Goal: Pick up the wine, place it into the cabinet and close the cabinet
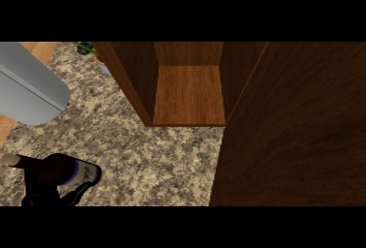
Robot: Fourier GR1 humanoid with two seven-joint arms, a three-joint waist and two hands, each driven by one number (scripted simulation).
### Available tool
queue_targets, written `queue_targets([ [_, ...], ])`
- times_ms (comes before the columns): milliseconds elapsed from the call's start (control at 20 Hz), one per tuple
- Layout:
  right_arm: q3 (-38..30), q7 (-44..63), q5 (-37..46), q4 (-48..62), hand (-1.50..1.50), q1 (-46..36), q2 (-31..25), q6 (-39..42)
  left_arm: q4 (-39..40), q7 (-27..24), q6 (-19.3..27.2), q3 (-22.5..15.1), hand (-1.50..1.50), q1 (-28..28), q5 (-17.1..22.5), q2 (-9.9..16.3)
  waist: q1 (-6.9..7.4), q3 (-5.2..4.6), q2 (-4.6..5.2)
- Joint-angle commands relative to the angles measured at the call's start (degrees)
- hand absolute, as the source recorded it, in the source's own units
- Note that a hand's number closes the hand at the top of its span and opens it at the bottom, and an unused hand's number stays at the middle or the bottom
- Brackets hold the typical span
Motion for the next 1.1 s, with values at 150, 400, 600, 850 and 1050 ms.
queue_targets([
  [150, 1.3, 6.7, -1.8, -7.2, -1.50, 0.6, 0.1, -2.0, 4.2, -2.9, -1.4, 0.3, -1.50, -2.2, -0.1, -0.1, 0.14, 0.00, -0.06],
  [400, 2.3, 4.5, -1.2, -9.1, -1.50, 4.5, 1.1, -1.4, 7.4, -6.6, -6.4, 0.6, 1.50, -4.3, 1.8, -0.4, 0.05, 0.02, -0.05],
  [600, -0.3, 6.1, -3.8, -5.5, -1.50, -0.6, -1.0, -1.3, 12.2, -11.1, -5.6, -1.7, 1.50, -7.2, -4.9, 2.6, -0.29, -0.01, -0.05],
  [850, 0.8, 2.8, -3.3, -4.0, -1.50, 0.8, -0.1, -0.6, 9.4, -10.6, -0.2, -5.1, 1.50, -11.5, -10.5, 3.7, -0.27, 0.04, 0.01],
  [1050, 2.8, 1.9, -2.6, -4.0, -1.50, 1.2, 1.0, -1.1, 11.8, -11.1, -4.9, -13.6, 1.50, -14.6, -16.9, 2.8, -1.27, 0.05, -0.02],
])
